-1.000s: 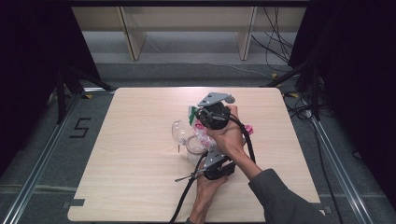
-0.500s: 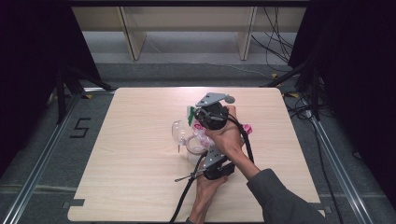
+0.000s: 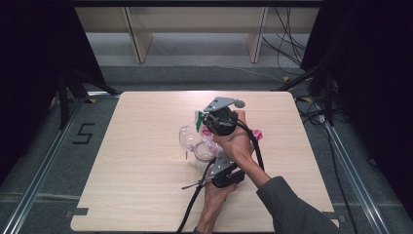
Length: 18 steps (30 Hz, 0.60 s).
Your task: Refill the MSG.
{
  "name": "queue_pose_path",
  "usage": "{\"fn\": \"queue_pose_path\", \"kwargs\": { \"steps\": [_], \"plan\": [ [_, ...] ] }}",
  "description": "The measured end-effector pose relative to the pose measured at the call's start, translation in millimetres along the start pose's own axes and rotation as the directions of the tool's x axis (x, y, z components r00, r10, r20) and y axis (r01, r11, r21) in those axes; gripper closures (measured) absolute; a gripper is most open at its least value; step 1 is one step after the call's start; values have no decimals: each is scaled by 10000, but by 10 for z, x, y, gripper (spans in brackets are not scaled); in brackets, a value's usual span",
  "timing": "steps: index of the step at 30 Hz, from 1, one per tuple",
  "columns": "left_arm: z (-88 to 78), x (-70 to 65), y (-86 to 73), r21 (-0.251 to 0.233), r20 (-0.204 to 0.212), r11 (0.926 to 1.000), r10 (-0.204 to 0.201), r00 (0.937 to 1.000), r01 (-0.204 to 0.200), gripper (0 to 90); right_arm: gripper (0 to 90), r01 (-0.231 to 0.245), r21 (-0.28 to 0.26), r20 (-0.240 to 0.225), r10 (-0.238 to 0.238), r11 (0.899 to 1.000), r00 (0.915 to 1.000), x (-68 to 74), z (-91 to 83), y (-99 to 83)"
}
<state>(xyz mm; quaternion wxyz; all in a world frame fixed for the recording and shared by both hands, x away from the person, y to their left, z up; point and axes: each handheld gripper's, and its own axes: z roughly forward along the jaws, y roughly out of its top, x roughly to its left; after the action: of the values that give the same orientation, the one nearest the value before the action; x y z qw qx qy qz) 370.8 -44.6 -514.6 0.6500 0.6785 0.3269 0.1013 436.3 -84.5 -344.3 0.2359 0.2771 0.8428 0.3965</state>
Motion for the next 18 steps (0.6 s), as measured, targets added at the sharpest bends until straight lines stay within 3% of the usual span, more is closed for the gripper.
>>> {"fn": "queue_pose_path", "kwargs": {
  "steps": [2,3,4,6,8,10,13,15,18],
  "plan": [
    [-8,-2,3,39,-65,10000,69,10000,-68,746,900,-94,217,-77,96,9997,9999,17,-15,8],
    [-6,3,7,-3,-57,10000,99,9999,-99,746,900,81,131,-111,-79,9999,9999,6,-11,9],
    [-11,3,10,47,-92,9999,114,9999,-113,747,900,-162,85,-28,163,9998,9999,18,-12,9],
    [-6,2,5,50,40,9999,90,10000,-90,747,900,-42,94,35,41,9999,10000,34,6,5],
    [-7,-1,6,19,-18,10000,93,10000,-93,747,900,-237,397,-85,241,9989,9997,64,6,7],
    [-18,4,13,64,-74,9999,112,9999,-111,748,900,-38,94,-30,38,9999,10000,31,4,8],
    [-9,5,2,21,-44,10000,52,10000,-52,749,900,-56,271,-12,56,9996,10000,59,16,8],
    [-14,11,11,66,-38,9999,105,9999,-104,749,900,127,117,-68,-126,9999,9999,27,23,10],
    [-8,5,5,34,-33,10000,90,10000,-90,749,900,-58,175,-20,59,9998,10000,45,13,5]
  ]
}}
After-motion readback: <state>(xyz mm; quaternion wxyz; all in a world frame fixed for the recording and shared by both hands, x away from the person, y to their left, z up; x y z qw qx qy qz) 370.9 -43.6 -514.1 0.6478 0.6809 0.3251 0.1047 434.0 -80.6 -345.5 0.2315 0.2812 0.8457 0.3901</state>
